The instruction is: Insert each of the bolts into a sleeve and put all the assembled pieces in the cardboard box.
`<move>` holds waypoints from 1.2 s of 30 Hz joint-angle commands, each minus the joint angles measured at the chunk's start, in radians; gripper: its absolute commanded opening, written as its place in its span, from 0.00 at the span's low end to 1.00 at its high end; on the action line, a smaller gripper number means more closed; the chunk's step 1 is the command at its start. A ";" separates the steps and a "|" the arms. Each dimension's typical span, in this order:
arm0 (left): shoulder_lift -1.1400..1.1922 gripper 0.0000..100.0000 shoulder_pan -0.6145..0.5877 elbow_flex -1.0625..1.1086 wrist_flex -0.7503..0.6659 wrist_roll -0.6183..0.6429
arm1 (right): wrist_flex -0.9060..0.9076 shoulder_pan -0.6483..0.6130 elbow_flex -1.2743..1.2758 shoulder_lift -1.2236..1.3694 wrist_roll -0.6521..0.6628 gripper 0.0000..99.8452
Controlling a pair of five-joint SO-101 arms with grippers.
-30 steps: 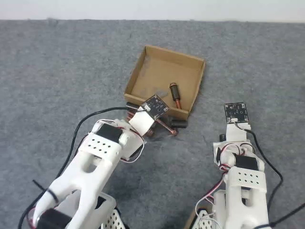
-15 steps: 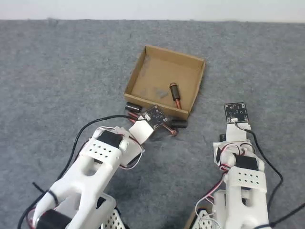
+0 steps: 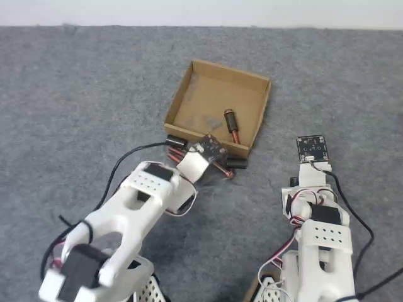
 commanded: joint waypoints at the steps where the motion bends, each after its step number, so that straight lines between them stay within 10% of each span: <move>1: 0.054 0.01 0.002 -0.117 -0.021 0.061 | -0.007 -0.005 -0.011 -0.028 0.018 0.01; 11: 0.181 0.01 -0.098 -0.271 0.011 0.204 | -0.007 -0.005 -0.011 -0.028 0.018 0.01; 25: -0.080 0.19 -0.133 -0.205 0.106 0.198 | -0.007 -0.005 -0.012 -0.025 0.018 0.01; 36: 0.167 0.13 -0.167 -0.255 -0.003 0.077 | -0.004 -0.005 -0.012 -0.028 0.018 0.01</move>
